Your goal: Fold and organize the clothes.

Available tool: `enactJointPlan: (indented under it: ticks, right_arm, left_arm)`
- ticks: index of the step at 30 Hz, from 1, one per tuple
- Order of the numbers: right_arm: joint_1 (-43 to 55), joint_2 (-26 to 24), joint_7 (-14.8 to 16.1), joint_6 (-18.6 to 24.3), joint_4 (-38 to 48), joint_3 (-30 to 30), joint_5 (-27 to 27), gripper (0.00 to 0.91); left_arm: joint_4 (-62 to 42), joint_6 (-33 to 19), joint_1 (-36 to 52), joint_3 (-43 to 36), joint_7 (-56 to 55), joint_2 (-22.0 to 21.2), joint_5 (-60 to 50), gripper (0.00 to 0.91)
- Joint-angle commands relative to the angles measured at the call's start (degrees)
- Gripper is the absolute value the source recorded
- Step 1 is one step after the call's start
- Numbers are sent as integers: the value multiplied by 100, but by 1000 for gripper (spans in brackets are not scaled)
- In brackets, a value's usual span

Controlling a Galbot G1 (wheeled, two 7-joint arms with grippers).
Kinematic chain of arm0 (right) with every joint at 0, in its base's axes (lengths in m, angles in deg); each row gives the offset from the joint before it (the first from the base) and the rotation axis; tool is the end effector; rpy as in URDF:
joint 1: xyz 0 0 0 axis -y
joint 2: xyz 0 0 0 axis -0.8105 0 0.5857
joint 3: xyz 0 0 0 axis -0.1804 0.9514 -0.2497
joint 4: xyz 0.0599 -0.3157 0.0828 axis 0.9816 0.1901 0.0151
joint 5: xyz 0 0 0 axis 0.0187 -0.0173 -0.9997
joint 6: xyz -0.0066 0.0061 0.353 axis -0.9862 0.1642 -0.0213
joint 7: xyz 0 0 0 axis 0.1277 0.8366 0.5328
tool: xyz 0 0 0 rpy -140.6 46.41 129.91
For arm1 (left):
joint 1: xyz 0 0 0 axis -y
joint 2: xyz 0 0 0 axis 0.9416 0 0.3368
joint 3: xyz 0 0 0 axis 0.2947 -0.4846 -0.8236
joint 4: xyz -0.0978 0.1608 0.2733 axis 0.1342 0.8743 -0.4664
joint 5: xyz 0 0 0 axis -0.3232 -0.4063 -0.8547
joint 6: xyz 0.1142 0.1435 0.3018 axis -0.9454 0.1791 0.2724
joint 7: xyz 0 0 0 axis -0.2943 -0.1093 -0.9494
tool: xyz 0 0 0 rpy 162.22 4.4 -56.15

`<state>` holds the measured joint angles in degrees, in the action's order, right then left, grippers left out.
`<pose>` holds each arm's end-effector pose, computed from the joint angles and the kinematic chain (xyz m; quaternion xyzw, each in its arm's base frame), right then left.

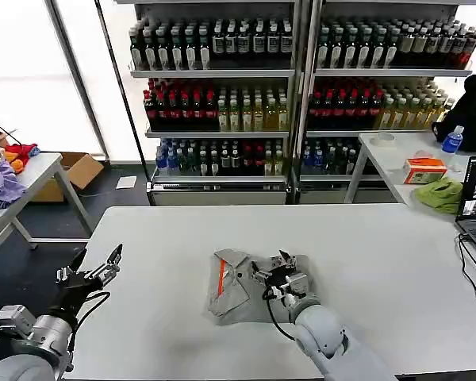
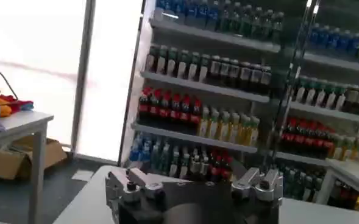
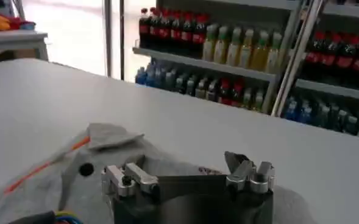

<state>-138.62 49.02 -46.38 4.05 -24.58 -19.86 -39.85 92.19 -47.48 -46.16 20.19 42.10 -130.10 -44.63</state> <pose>0.3223 0.0662 -0.2839 0.1620 -0.9611 0.1128 0.1932 0.2019 0.1215 -0.1825 -0.0162 -0.9918 0.0999 0.0785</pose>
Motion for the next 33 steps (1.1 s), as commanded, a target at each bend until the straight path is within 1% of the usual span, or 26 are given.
enactJointPlan:
  ticks: [1,2,3,4,5,6,7,9,10,12,13,14,15,16,18,19,20,21,22,23,24,26,28,29,33]
  right_arm:
    - [57,69,-191,-328,134,253,513,907]
    - [45,67,-190,-308,68,211,484,907]
    - [15,64,-166,-170,-43,134,439,907]
    - [-21,51,-123,40,-165,74,273,907]
    - [-63,33,-109,223,-319,11,216,907]
    - [-128,4,-58,343,-514,-103,8,907]
    - [-229,-58,31,603,-762,-263,-138,907]
    - [-345,-132,91,867,-1060,-424,-272,907]
    - [-529,-220,168,1047,-1304,-690,-358,907]
    - [-881,-314,271,1250,-1626,-1134,-417,907]
    - [-1127,-396,370,1443,-1764,-1401,-482,907]
    - [-1271,-435,469,1517,-1834,-1549,-540,907]
    - [-1464,-495,628,1659,-1917,-1772,-638,907]
    - [-1701,-533,888,1756,-1989,-2009,-811,907]
    - [-2160,-579,1260,2022,-2008,-2522,-856,907]
    - [-2493,-559,1473,2259,-1960,-2820,-867,907]
    - [-2675,-540,1619,2415,-1929,-3028,-910,907]
    - [-2820,-527,1698,2565,-1912,-3108,-945,907]
    - [-3186,-498,1866,2867,-1887,-3325,-957,907]
    - [-3392,-465,1942,3050,-1888,-3536,-981,907]
    - [-3505,-456,1978,3131,-1893,-3618,-1030,907]
    - [-3825,-417,2150,3440,-1856,-3896,-1190,907]
    - [-4018,-406,2210,3531,-1804,-4104,-1301,907]
    - [-4114,-392,2223,3642,-1704,-4190,-1299,907]
    - [-4249,-370,2229,3769,-1502,-4379,-1300,907]
  left_arm:
    - [-43,-11,-19,-9,13,-53,-4,907]
    - [-45,-10,-11,-17,12,-54,-4,907]
    - [-42,-9,7,-29,3,-54,-4,907]
    - [-30,-8,19,-39,-2,-50,-3,907]
    - [-28,-9,27,-39,-3,-44,-1,907]
    - [-13,-8,36,-33,-7,-28,0,907]
    - [-7,-7,37,-26,-13,-18,1,907]
    - [9,-16,21,-20,-12,11,-1,907]
    - [18,-23,-11,-21,-9,17,-4,907]
    - [45,-36,-52,-26,-4,10,-12,907]
    - [58,-54,-84,-33,0,-4,-26,907]
    - [62,-96,-119,-44,13,-30,-49,907]
    - [69,-102,-138,-62,18,-42,-63,907]
    - [82,-109,-155,-81,28,-63,-76,907]
    - [130,-125,-206,-106,54,-94,-88,907]
    - [148,-133,-235,-120,71,-108,-92,907]
    - [164,-144,-263,-121,122,-118,-108,907]
    - [178,-159,-273,-120,175,-118,-110,907]
    - [196,-179,-318,-118,210,-109,-110,907]
    - [218,-202,-372,-120,250,-97,-124,907]
    - [225,-251,-427,-122,283,-87,-142,907]
    - [241,-308,-536,-135,317,-57,-167,907]
    - [250,-346,-603,-159,334,-48,-211,907]
    - [262,-370,-654,-184,348,-47,-267,907]
    - [253,-464,-769,-256,360,-59,-375,907]
